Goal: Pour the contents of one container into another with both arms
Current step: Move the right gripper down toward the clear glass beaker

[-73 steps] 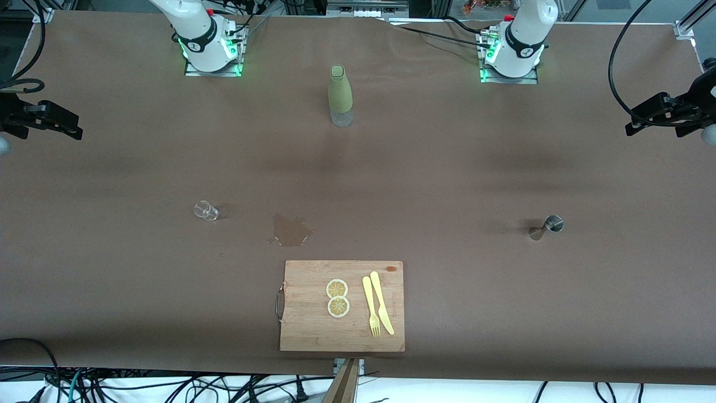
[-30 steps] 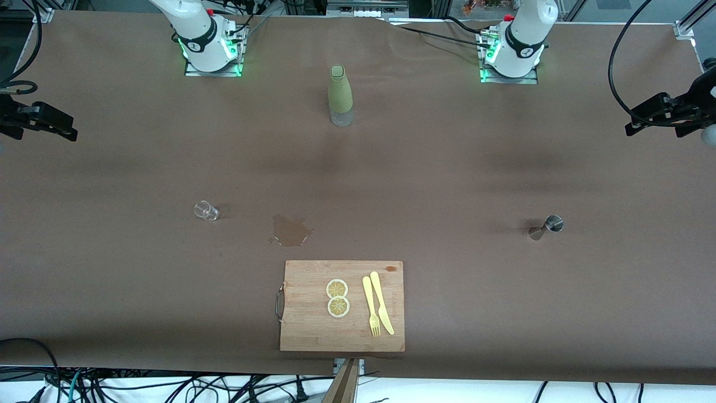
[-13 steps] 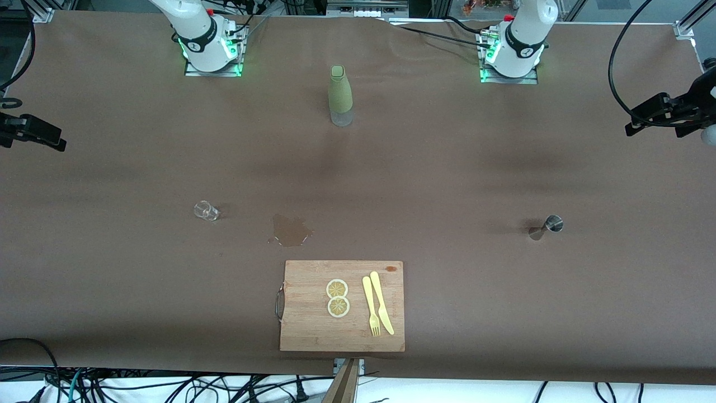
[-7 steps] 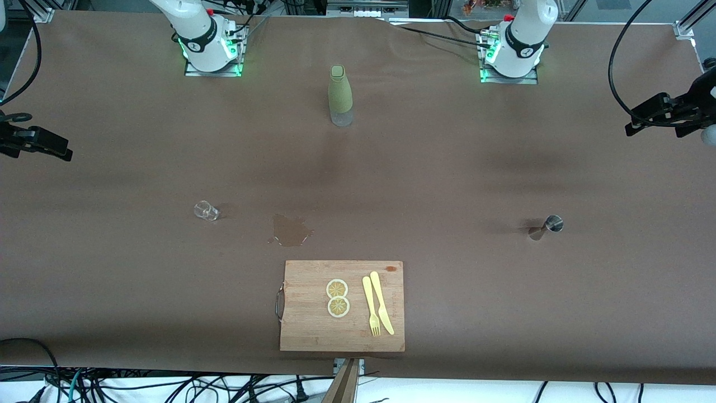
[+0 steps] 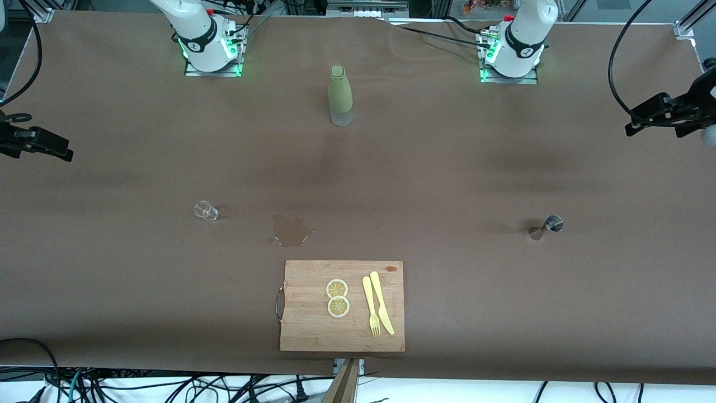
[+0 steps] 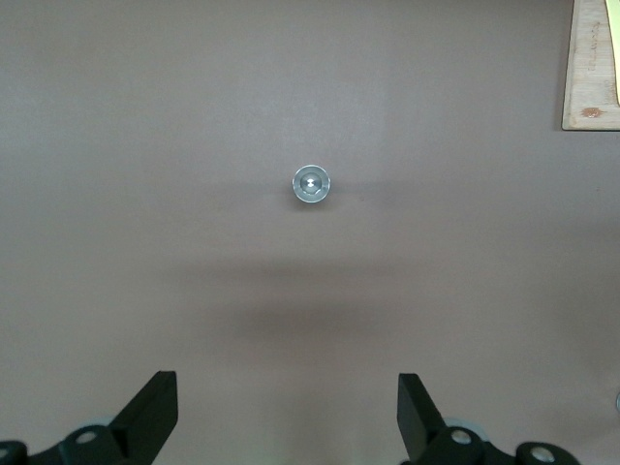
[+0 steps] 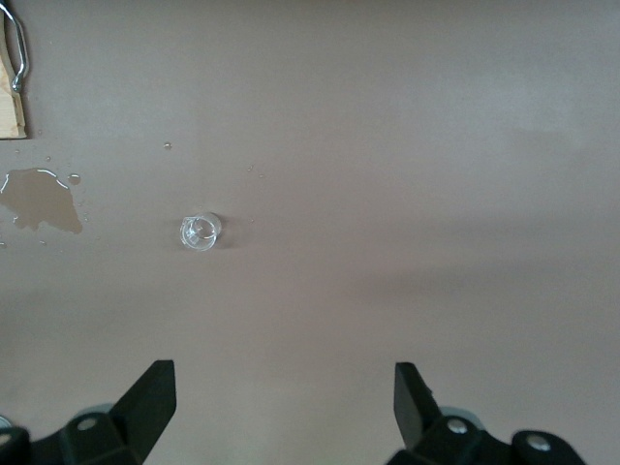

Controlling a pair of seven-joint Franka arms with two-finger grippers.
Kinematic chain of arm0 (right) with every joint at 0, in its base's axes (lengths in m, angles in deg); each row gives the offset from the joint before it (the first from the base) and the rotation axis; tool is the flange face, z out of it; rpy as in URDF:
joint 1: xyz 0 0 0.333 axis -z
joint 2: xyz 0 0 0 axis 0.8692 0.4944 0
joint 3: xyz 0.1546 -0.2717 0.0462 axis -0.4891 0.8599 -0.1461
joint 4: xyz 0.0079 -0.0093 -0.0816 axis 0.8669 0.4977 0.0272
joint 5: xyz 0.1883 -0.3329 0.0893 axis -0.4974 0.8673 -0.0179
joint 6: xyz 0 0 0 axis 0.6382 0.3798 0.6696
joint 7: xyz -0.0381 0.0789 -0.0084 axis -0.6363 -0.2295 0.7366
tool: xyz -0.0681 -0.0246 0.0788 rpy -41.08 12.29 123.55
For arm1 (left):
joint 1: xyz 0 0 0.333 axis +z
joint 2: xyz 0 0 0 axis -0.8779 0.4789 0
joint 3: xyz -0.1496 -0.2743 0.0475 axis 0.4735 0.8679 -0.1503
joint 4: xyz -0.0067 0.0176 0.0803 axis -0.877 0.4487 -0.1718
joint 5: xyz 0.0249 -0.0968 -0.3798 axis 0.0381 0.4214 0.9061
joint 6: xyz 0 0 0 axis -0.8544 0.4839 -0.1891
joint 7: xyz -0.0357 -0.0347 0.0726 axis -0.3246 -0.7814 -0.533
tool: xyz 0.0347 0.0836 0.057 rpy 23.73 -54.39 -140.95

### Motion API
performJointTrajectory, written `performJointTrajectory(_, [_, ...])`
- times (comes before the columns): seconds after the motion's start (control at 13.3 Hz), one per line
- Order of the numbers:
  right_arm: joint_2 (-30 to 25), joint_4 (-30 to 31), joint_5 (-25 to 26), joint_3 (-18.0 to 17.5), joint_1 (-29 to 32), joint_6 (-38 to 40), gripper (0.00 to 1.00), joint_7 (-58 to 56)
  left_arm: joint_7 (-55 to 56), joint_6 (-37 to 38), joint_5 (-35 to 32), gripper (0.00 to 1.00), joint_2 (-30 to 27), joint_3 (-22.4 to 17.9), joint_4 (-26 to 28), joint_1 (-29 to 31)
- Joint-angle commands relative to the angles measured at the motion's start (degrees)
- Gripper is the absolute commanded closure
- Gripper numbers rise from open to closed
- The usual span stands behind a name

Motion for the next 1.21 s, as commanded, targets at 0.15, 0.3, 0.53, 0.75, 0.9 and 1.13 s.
performJointTrajectory(0.15, [1.54, 0.83, -0.07, -0.20, -0.25, -2.16, 0.00, 0.67, -0.73, 0.54, 1.45, 0.00, 0.70, 0.08, -1.63, 0.33])
performJointTrajectory(0.3, [3.21, 0.83, -0.33, -0.29, -0.34, -2.16, 0.00, 0.58, -0.73, 0.54, 1.45, 0.00, 0.70, 0.17, -1.63, 0.33])
performJointTrajectory(0.53, [4.27, 0.92, -0.69, -0.20, 0.18, -2.25, 0.00, 0.14, -0.73, 0.54, 1.45, 0.00, 0.62, 0.17, -1.63, 0.33])
performJointTrajectory(0.75, [3.75, 4.24, -0.51, -0.11, 0.18, -2.94, 0.00, -1.16, -0.73, 0.54, 1.45, 0.00, 0.62, 0.17, -1.63, 0.33])
performJointTrajectory(0.9, [3.74, 6.19, -0.95, -0.11, 0.18, -5.84, 0.00, -7.56, -0.73, 0.54, 1.45, 0.00, 0.62, 0.17, -1.63, 0.33])
performJointTrajectory(1.13, [3.74, 9.87, -1.13, -0.20, 0.27, -11.11, 0.00, -17.84, -0.73, 0.54, 1.45, 0.00, 0.62, 0.08, -1.63, 0.33])
